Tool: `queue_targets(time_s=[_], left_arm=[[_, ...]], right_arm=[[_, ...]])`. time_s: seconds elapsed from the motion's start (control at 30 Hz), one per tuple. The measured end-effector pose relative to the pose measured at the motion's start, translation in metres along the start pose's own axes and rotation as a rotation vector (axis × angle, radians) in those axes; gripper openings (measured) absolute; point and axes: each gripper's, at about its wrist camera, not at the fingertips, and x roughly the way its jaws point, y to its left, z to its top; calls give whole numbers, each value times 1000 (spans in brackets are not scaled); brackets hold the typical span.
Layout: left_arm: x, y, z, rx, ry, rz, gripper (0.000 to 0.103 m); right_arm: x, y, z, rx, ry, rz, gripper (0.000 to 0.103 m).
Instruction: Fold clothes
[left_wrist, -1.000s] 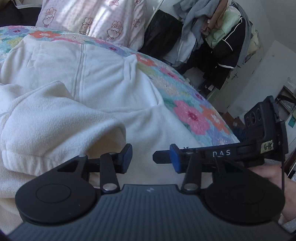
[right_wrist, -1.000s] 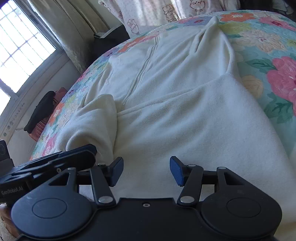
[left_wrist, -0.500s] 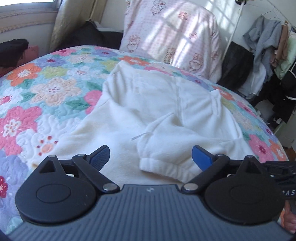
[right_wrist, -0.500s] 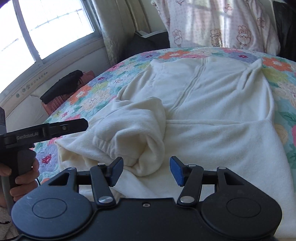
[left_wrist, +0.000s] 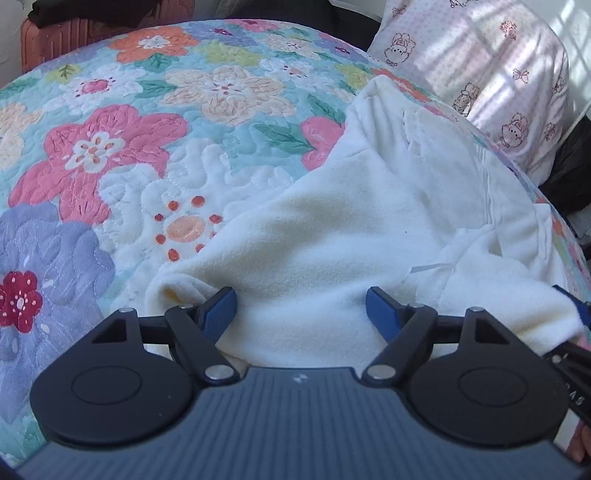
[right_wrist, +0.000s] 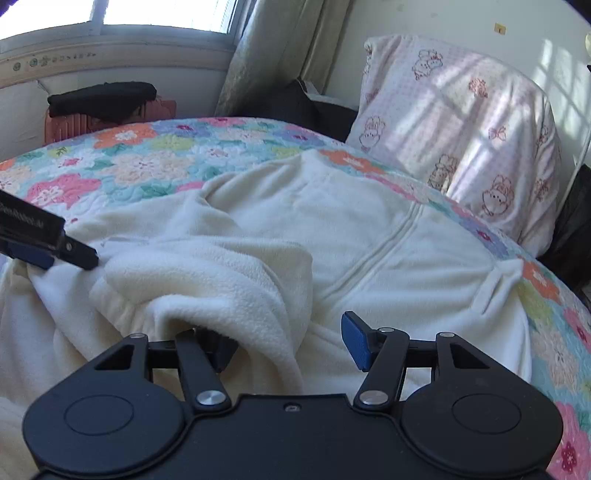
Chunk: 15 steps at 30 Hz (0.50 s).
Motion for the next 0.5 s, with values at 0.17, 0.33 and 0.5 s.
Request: queue_targets(time_s=[0.17, 0.33, 0.5], left_arm=[[-1, 7, 1, -29, -6, -31, 78], [-1, 9, -2, -28, -12, -30, 79], [0, 7, -3, -8, -13, -15, 79]], right_arm=[[-23, -42, 15, 366, -111, 169, 17], [-76, -72, -8, 499, -189, 40, 16], [-64, -102, -55, 624, -64, -91, 16]])
